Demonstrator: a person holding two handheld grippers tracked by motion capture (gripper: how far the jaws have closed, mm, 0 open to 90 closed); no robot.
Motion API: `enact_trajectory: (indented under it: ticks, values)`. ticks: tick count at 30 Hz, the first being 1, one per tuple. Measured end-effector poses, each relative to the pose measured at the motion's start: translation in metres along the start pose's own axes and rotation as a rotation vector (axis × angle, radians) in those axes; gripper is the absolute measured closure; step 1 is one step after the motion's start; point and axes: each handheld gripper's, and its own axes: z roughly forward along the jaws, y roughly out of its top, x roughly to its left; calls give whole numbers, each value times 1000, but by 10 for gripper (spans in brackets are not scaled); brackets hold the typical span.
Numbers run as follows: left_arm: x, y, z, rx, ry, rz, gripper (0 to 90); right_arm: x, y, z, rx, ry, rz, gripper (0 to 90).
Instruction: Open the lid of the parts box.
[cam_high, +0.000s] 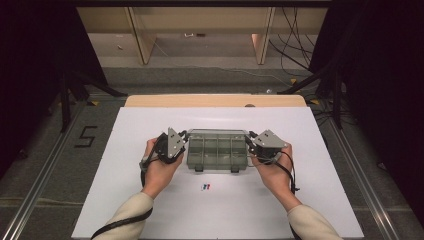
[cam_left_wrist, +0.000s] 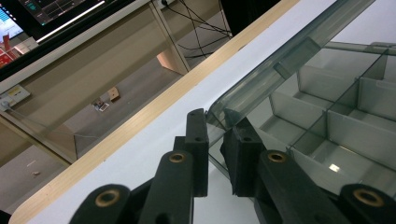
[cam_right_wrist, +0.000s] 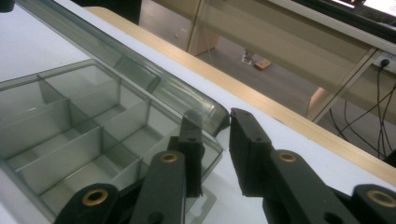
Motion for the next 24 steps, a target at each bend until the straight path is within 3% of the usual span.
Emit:
enact_trajectory:
  ticks: [24]
  values:
    - [7,5,5,-21,8,-52,828,-4,4,4,-6,-24,34,810]
